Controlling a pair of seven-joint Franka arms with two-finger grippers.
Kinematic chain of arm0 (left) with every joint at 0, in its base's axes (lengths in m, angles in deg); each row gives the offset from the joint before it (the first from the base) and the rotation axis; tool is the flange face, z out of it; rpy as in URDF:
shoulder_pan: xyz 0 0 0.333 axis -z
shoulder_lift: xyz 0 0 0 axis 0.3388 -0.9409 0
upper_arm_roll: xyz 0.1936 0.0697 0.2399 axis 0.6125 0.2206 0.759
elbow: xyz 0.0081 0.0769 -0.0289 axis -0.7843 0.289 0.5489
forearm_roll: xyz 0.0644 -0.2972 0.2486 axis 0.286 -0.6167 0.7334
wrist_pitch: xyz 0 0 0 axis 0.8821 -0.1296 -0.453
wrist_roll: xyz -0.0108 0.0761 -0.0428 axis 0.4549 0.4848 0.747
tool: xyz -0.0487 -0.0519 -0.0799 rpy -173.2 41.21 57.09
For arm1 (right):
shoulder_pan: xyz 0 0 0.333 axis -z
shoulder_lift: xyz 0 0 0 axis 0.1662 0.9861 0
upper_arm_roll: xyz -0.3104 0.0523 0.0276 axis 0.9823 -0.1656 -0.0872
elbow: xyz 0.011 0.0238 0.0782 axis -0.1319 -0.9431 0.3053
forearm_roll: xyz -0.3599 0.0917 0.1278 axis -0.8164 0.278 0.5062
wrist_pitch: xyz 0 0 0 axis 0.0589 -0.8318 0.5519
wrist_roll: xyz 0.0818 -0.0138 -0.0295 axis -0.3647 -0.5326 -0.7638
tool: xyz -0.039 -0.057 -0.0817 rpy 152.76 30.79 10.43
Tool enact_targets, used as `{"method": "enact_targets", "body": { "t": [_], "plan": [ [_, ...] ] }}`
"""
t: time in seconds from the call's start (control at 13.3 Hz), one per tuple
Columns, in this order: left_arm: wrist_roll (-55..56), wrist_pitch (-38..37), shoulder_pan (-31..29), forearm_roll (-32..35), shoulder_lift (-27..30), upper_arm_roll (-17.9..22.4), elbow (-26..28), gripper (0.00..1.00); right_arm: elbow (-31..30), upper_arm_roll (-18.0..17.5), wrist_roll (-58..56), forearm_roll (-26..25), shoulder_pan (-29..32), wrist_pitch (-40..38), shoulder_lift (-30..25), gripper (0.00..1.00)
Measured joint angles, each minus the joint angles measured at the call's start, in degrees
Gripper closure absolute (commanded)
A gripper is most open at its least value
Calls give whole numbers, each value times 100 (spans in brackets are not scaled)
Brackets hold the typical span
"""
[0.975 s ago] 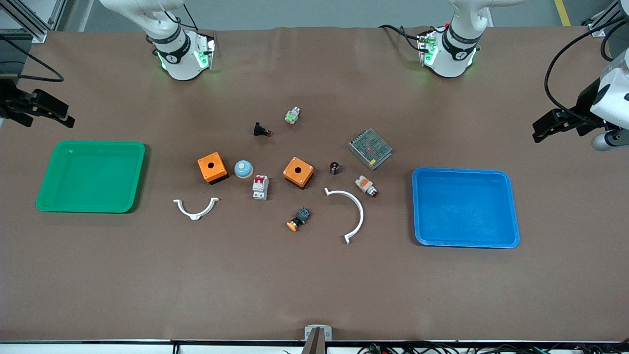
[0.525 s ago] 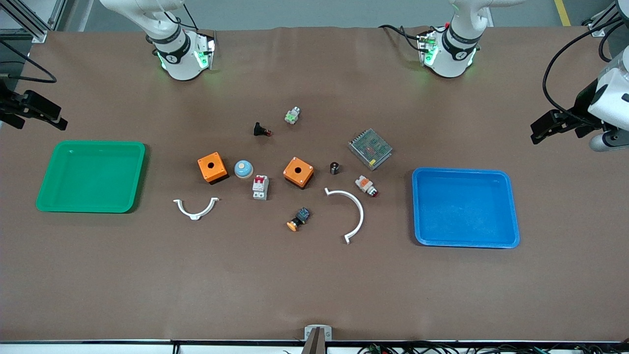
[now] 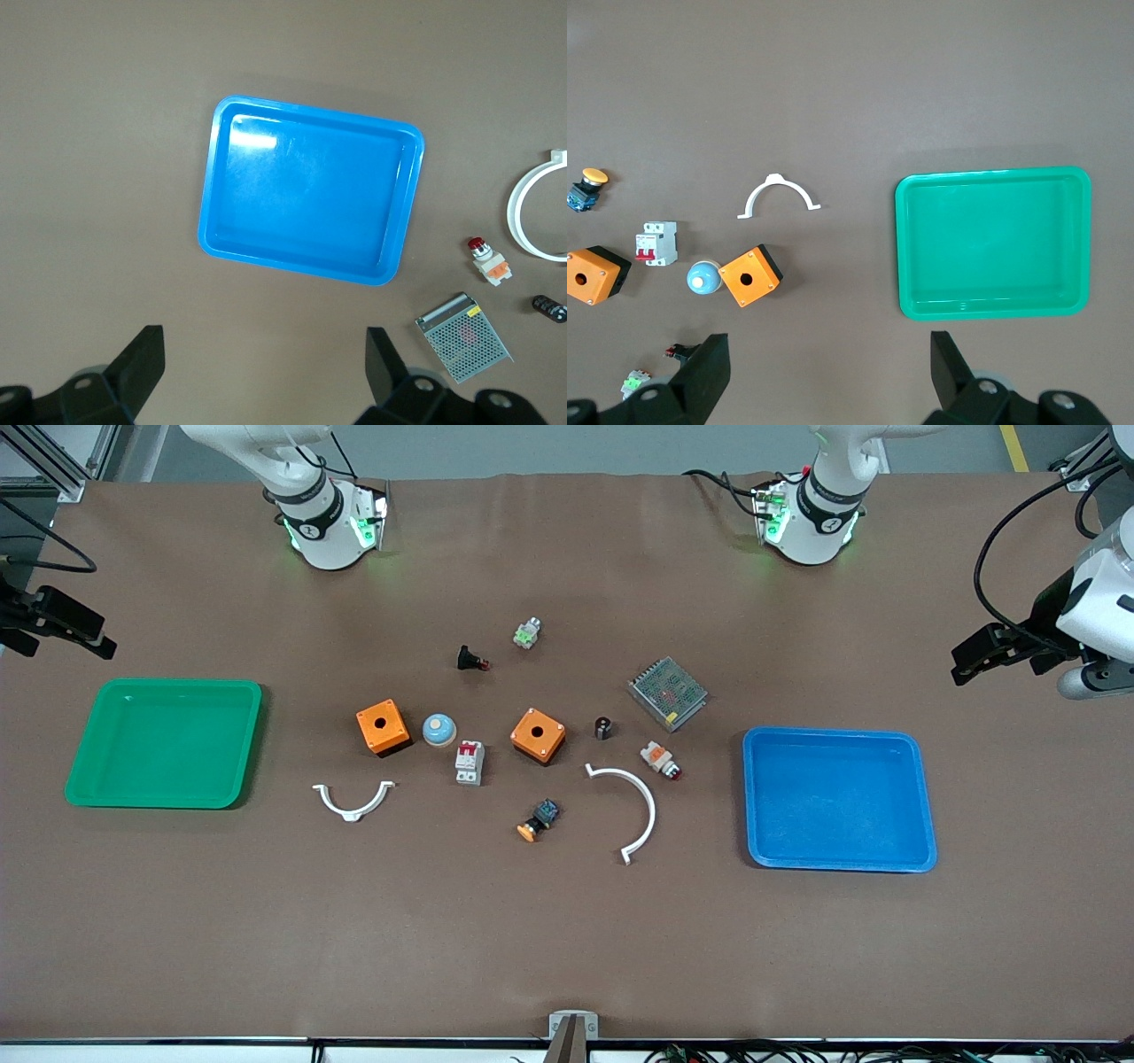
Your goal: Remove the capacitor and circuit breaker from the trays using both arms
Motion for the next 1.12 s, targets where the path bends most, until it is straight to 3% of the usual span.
{"method": "enact_targets", "body": {
  "t": [1.12],
  "plan": [
    [-229, 0, 6, -2, -37, 1, 0, 0, 51, 0, 1, -8, 11, 0, 5, 0]
  ]
}}
